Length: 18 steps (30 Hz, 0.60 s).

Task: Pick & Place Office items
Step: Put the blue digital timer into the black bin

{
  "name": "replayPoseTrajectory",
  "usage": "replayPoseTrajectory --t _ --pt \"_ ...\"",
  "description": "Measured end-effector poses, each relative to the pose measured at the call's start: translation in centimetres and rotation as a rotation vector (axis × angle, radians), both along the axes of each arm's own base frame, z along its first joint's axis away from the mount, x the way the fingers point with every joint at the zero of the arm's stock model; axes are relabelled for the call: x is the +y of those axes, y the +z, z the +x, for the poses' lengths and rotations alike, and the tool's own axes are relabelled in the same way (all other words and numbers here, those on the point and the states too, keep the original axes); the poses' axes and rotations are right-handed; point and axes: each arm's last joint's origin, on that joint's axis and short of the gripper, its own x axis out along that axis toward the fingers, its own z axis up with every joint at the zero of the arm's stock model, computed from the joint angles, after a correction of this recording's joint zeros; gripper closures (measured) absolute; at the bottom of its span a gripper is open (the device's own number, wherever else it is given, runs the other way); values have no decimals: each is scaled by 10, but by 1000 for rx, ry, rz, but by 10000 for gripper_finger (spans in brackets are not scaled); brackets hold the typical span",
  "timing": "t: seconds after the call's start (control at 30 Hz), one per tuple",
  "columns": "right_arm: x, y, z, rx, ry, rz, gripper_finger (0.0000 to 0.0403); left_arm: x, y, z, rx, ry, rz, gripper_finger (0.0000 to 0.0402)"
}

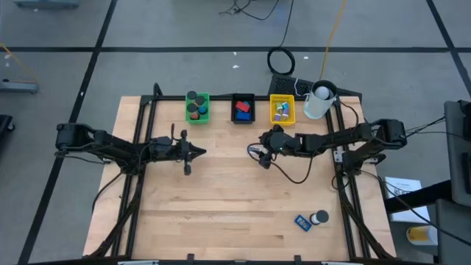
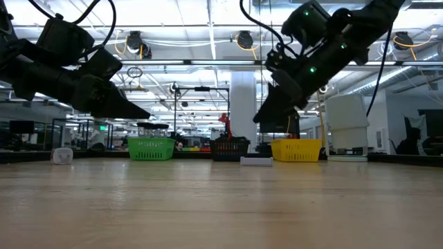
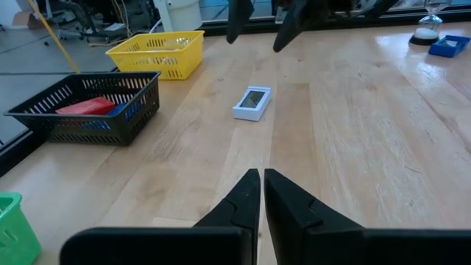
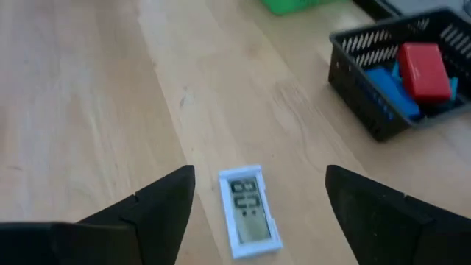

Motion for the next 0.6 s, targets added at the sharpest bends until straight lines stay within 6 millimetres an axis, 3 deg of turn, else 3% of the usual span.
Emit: replayPoseTrajectory --t 0.37,0.6 --pt "5 12 5 -100 62 91 103 0 0 0 2 3 -11 371" --pt "2 5 -1 -4 -43 27 34 0 0 0 1 4 -12 371"
